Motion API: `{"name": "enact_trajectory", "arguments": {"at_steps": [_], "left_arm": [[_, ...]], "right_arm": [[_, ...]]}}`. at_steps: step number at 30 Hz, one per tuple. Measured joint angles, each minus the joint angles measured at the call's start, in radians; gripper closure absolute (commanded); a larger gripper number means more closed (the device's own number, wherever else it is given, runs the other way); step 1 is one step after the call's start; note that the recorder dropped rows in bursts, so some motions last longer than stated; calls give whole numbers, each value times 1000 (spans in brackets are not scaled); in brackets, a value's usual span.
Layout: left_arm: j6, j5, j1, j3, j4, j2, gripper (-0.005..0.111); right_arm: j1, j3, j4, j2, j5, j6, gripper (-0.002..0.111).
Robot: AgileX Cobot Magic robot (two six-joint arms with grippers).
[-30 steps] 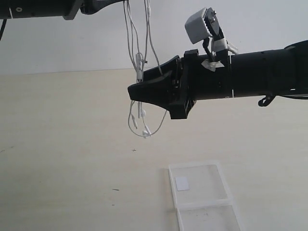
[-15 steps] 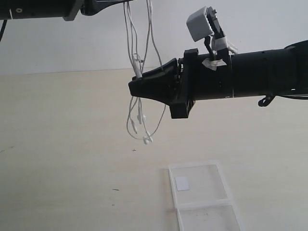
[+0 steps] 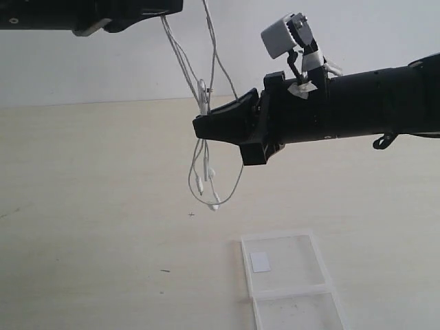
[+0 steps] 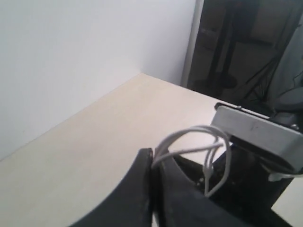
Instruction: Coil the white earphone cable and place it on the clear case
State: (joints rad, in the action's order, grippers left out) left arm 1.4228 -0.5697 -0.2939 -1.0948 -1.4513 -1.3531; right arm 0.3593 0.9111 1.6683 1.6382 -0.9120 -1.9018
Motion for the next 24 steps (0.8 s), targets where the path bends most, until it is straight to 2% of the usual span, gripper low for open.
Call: {"name": "enact_trajectory", "arguments": {"at_steps": [9,17,20,23,24], "left_arm": [[-369,-13,68,0,496,31,107],[-464,-56,68,0,617,49,106],[-535,-83,68,0,692,50,95],[-557,-94,70,0,742,51,71],[-559,-96,72,0,749,52,59]], "right_arm": [[0,0,-30,-19,30,26,108],[4,0,-35,-19,40,47,108],[4,0,-45,-20,44,59,108],[4,0,-64,-25,68,68,108],[4,0,-74,-27,80,73,108]]}}
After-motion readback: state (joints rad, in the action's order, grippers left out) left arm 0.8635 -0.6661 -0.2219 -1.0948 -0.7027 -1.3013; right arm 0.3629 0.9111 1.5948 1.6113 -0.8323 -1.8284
